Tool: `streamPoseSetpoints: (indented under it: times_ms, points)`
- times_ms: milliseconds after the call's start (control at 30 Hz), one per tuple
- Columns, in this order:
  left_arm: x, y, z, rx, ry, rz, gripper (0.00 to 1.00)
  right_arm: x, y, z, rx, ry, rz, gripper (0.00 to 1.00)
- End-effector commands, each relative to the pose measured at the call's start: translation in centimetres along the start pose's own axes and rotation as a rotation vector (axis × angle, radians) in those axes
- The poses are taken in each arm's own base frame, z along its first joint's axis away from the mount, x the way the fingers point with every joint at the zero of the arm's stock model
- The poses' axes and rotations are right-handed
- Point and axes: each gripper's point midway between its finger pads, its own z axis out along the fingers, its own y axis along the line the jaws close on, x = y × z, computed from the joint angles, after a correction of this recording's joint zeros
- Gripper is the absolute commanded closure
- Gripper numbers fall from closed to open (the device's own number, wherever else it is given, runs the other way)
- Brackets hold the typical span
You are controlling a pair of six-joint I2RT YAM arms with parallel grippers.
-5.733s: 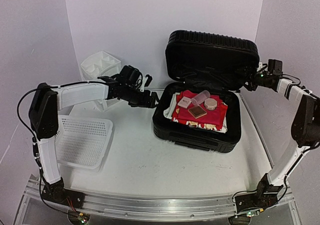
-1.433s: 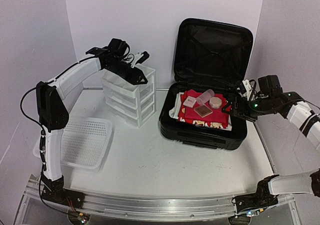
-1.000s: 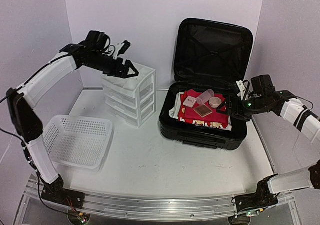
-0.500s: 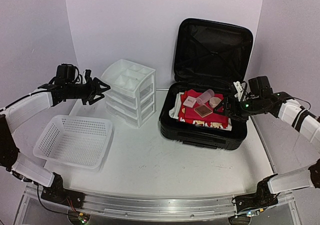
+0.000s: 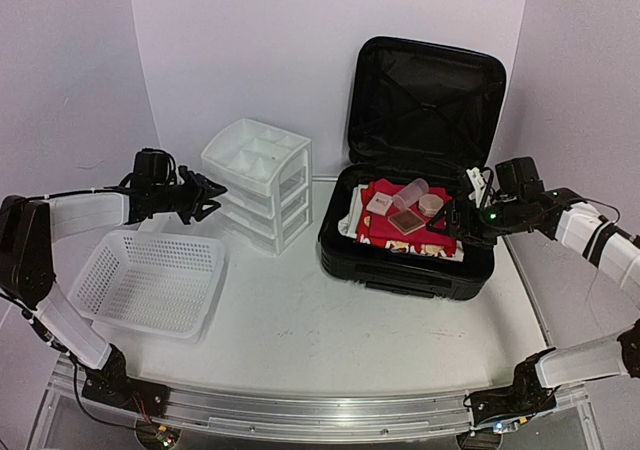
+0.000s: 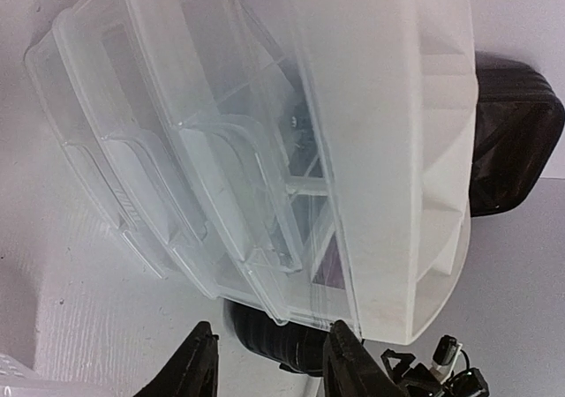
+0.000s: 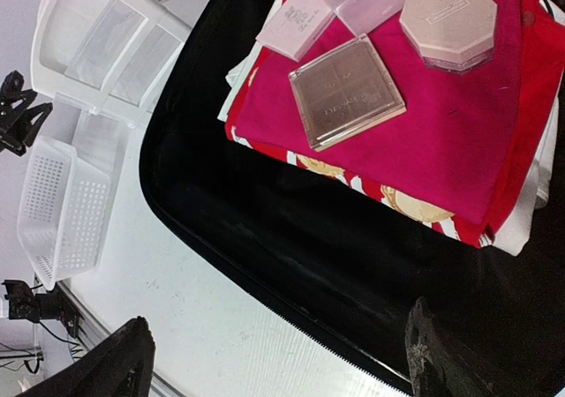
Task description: Open, take out, and arrange the luggage
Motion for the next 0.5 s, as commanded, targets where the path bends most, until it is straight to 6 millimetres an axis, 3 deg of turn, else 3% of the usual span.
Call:
streamPoseSetpoints:
  times_ms: [0,133,267,467]
  points:
    - [-1.0,-1.8,0.0,0.07,-0.04,0.032,0.59,-1.5,-0.5,0.4,0.042,-0.031,-0.016,0.02]
    - [0.0,-2.3,-0.4,0.086,-0.025,0.15,0.56,-3.0,-2.1,1.0,0.14,-0.052,-0.012,0.02]
    - [1.2,-2.6,-1.1,0.105,-0.005,0.253,0.44,-5.0,-3.2,2.1,0.214,-0.065,0.01,0.02]
    - [1.4,-5.6,-3.4,0.152,-0.034,0.474,0.29,-7.0,-4.6,2.8,0.306,-0.081,-0.034,0.02]
